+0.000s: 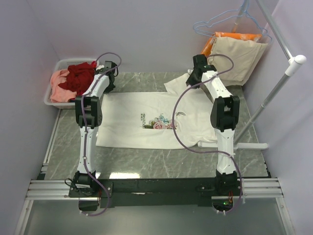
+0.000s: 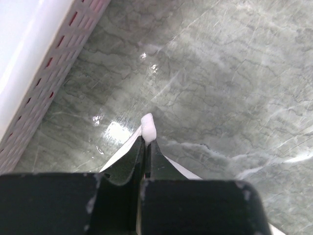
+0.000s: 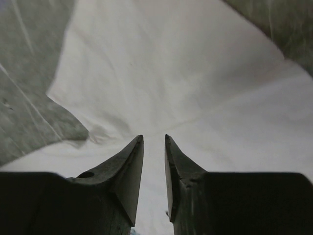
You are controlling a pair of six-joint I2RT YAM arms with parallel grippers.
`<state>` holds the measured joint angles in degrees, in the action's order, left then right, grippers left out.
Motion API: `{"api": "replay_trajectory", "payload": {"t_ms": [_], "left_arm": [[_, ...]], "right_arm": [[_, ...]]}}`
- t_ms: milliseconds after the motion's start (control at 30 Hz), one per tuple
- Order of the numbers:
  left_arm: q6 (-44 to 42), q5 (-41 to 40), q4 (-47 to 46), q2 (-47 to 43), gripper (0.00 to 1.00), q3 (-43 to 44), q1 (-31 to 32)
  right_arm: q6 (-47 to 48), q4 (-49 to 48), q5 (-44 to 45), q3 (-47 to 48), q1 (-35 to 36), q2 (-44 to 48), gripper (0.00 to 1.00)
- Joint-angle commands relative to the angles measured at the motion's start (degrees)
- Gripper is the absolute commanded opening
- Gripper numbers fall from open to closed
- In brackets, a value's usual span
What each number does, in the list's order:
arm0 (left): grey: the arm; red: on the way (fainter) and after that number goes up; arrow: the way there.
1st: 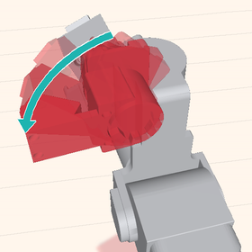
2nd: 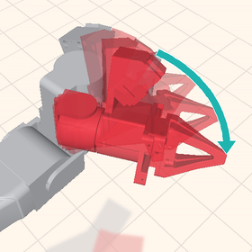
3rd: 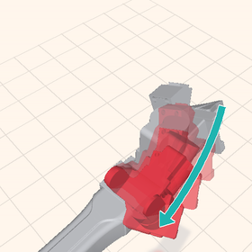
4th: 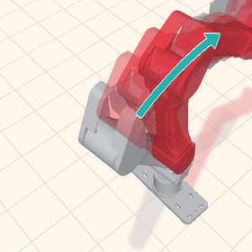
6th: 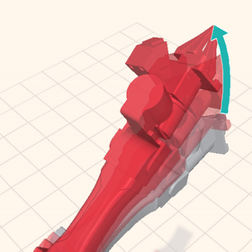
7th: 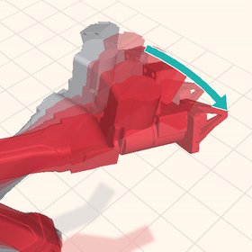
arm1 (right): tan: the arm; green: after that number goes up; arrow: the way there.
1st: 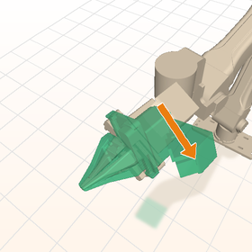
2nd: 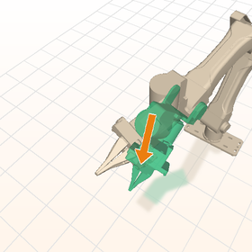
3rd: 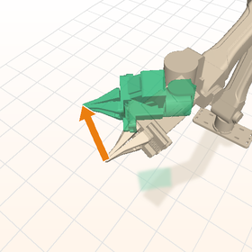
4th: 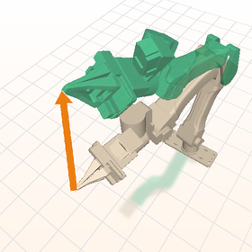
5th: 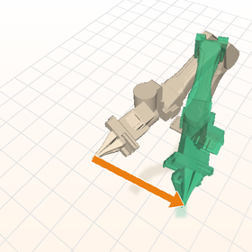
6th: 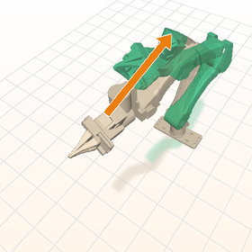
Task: Fold and stack the t-shirts
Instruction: Fold the tshirt
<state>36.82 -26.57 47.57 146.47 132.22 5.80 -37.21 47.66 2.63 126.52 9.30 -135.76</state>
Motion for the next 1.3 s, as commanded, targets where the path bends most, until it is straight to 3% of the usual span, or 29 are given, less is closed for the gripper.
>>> {"api": "replay_trajectory", "payload": {"t_ms": [0,67,167,300,633,1000,1267], "left_arm": [[-1.6,2.5,1.6,-3.4,0.01,-2.9,0.0],[-1.7,3.7,2.0,-4.4,0.01,-3.5,0.3],[-1.7,4.2,2.9,-5.5,0.01,-4.0,1.0],[-2.0,5.2,3.9,-8.2,0.01,-5.8,2.1],[-0.4,3.5,8.2,-13.7,0.01,-10.0,4.9],[0.3,-0.2,10.3,-17.6,0.01,-11.6,4.9],[0.0,0.8,11.3,-19.4,0.01,-12.9,4.9]], "right_arm": [[1.0,-19.0,1.5,2.4,-0.8,-1.8,0.35],[2.1,-21.6,2.2,5.7,-0.8,-3.7,0.38],[4.0,-23.8,2.3,12.1,-1.1,-8.3,0.52],[7.1,-30.4,3.2,11.8,-1.3,-9.5,0.62],[14.0,-34.9,8.9,14.6,-2.3,-10.7,0.68],[15.8,-18.6,6.0,19.3,-3.4,-12.5,0.68],[7.9,-11.0,-2.5,20.1,-6.7,-9.6,0.65]]}}
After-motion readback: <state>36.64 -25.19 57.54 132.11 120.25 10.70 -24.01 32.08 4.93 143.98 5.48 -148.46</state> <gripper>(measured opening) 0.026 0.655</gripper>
